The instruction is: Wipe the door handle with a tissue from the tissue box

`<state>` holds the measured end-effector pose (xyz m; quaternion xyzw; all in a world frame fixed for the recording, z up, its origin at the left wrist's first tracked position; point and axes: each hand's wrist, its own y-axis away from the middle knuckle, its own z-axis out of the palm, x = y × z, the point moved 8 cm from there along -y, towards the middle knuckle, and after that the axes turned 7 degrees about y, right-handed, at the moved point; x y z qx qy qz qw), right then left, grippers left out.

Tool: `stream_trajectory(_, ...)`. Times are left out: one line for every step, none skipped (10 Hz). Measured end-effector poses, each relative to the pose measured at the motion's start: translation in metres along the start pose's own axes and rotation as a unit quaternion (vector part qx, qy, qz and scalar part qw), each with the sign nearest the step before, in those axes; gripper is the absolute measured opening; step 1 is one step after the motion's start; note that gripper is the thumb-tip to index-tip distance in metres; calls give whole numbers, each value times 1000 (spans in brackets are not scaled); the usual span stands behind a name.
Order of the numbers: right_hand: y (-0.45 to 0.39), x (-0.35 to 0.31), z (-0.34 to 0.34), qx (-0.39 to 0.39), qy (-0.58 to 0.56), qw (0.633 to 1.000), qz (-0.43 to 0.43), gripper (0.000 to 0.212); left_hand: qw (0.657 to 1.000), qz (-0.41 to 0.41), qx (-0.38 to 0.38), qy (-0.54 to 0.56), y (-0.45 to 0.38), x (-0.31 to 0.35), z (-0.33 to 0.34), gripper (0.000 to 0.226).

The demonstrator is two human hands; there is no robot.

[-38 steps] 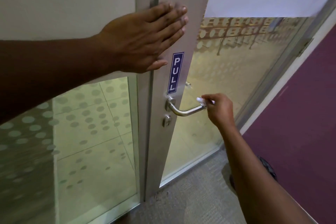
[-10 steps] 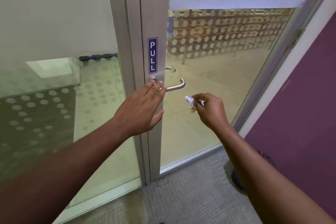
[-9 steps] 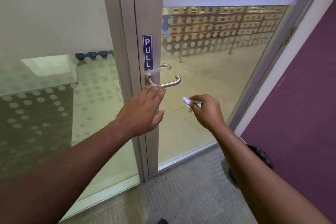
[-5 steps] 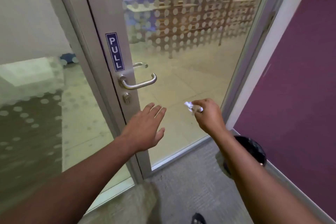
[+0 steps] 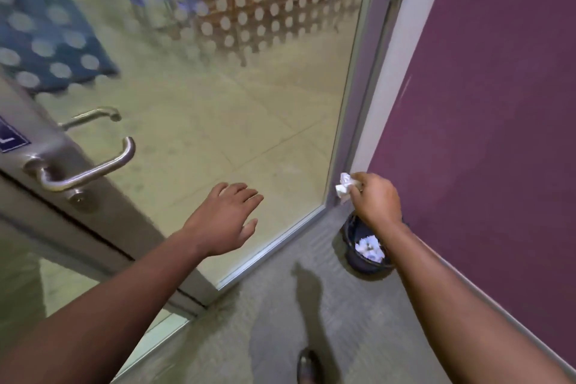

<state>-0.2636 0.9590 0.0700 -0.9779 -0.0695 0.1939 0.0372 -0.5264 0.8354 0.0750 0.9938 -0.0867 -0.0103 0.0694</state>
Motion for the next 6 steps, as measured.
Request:
stream_trajectory(-38,53,2,-6,12,999,50,28,999,-24,-20,29,-35,2,17,59)
stream_trajectory(-75,97,11,-26,34,994,100,25,998,-16,-39,45,-74,16,25,59)
stream_trajectory(-98,126,26,-70,52,986,142,29,997,-7,-54,60,-102,32,28,60)
stream_trajectory(-115,161,45,-108,82,974,181,27,995,15,-67,76,-133,57,35,59)
stream_trajectory(-119,185,53,-107,86,966,218,24,993,34,-67,88,-150,72,38,58)
stream_trajectory(-120,194,60,-109,70,962,239,33,993,55,-61,88,-164,87,39,57)
